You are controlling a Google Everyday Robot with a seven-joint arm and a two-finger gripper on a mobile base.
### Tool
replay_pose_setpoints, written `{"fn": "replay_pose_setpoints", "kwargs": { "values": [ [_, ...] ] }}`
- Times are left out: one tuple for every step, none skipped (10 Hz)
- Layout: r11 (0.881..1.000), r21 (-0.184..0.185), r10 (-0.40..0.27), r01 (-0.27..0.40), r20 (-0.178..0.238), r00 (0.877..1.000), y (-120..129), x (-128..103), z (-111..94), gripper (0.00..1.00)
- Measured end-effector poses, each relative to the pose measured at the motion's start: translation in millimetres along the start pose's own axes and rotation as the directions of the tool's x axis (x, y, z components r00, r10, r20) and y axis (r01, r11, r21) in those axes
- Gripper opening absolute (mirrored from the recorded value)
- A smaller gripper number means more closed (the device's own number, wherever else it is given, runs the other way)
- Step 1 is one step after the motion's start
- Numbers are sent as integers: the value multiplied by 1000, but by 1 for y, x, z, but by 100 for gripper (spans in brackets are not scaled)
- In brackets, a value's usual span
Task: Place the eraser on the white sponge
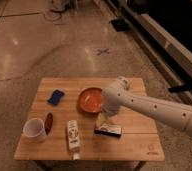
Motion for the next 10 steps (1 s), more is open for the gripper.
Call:
{"fn": "replay_pose_setpoints", "kwargs": {
  "values": [
    [1000,3,-9,9,10,1000,-2,-5,7,80],
    [1000,5,-13,13,10,1000,-3,-8,13,80],
    [1000,-2,-12,12,2,1000,-2,-9,21,80],
    [1000,-13,-6,6,-7,1000,0,-8,25,80],
    [999,-34,5,-5,-21,1000,4,-8,30,75],
    [998,-54,16,-18,-35,999,8,-7,32,66],
    [996,-82,33,-37,-49,998,12,-7,36,53],
    [994,-98,41,-46,-54,998,13,-7,37,44],
    [992,-111,49,-55,-56,997,12,-7,37,34],
    [990,-127,62,-68,-50,997,13,-12,38,21]
  ]
}}
